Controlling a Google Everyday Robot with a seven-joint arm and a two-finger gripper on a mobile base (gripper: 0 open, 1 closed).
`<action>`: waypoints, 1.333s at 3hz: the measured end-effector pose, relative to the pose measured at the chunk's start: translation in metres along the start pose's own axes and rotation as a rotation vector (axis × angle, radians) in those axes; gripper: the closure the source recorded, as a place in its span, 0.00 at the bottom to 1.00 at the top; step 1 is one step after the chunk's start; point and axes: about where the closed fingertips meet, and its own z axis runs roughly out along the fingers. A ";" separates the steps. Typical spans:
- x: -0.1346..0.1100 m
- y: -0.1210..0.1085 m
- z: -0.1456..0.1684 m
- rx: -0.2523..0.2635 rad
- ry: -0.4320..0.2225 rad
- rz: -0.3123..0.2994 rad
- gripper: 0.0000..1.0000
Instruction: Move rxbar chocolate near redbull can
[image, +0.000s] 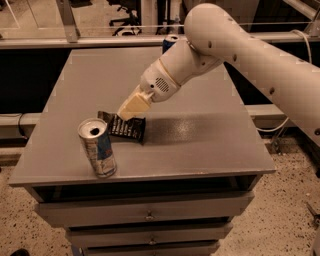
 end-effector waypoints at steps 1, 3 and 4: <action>0.004 0.013 0.010 -0.034 -0.002 0.027 1.00; 0.012 0.020 0.016 -0.048 0.014 0.052 0.78; 0.015 0.021 0.016 -0.048 0.018 0.059 0.54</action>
Offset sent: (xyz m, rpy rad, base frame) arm -0.0299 0.0081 -0.0130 0.0089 0.0905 0.0082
